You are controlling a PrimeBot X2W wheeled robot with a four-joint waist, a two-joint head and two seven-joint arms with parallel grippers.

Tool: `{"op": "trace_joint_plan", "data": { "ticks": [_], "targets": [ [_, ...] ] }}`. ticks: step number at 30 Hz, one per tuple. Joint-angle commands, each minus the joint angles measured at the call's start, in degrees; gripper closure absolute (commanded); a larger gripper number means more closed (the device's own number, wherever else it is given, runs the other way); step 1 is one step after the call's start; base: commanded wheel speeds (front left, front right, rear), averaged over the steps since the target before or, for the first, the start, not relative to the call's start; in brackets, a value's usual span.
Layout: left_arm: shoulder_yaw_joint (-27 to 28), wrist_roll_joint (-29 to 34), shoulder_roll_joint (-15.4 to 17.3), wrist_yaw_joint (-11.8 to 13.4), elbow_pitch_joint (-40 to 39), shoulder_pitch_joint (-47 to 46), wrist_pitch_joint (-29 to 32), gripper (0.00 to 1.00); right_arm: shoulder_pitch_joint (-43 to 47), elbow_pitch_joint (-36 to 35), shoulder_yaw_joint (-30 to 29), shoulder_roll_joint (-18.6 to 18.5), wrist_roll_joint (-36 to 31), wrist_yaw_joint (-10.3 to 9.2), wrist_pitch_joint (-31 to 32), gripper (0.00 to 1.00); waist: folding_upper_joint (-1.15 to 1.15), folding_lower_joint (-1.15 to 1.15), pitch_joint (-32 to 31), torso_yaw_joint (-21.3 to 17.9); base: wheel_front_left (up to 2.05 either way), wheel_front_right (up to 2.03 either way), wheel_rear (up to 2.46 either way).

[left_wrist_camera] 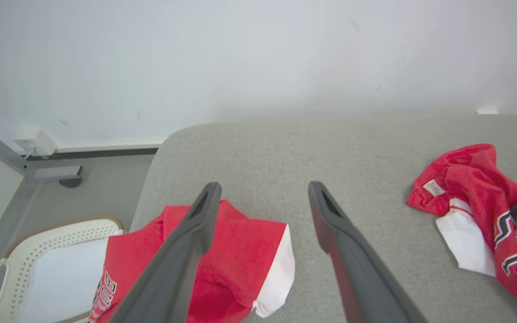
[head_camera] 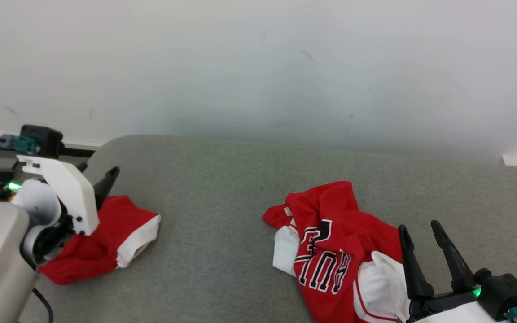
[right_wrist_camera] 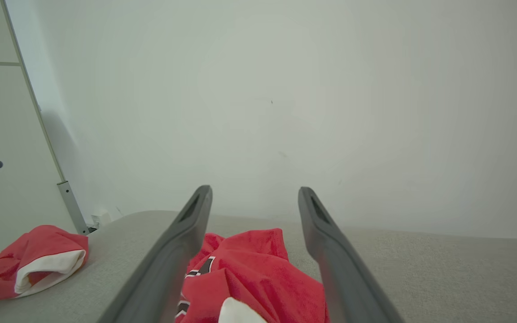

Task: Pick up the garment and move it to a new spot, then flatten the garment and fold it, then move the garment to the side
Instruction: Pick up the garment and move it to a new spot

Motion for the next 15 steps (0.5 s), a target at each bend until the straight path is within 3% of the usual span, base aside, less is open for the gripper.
{"op": "trace_joint_plan", "data": {
  "ticks": [1, 7, 15],
  "targets": [
    [1.3, 0.8, -0.1, 2.0, -3.0, 2.4, -4.0, 0.0, 0.7, -0.3, -0.3, -0.6, -0.6, -0.1, 0.0, 0.0, 0.0, 0.0, -0.2, -1.3, 0.0, 0.0, 0.0],
    [5.1, 2.3, -1.4, 9.3, -12.7, 10.7, -18.1, 0.0, 0.8, -1.3, -0.6, -1.9, -1.2, -0.1, 0.1, 0.0, 0.0, 0.0, -0.2, -4.8, 0.0, 0.0, 0.0],
    [9.9, 2.4, -5.0, 17.3, -23.2, 25.3, -34.8, 0.0, 0.1, -2.5, -3.2, -4.1, -1.4, -0.1, 0.0, 0.0, 0.0, 0.0, 0.5, -10.9, 0.0, 0.0, 0.0]
  ]
}}
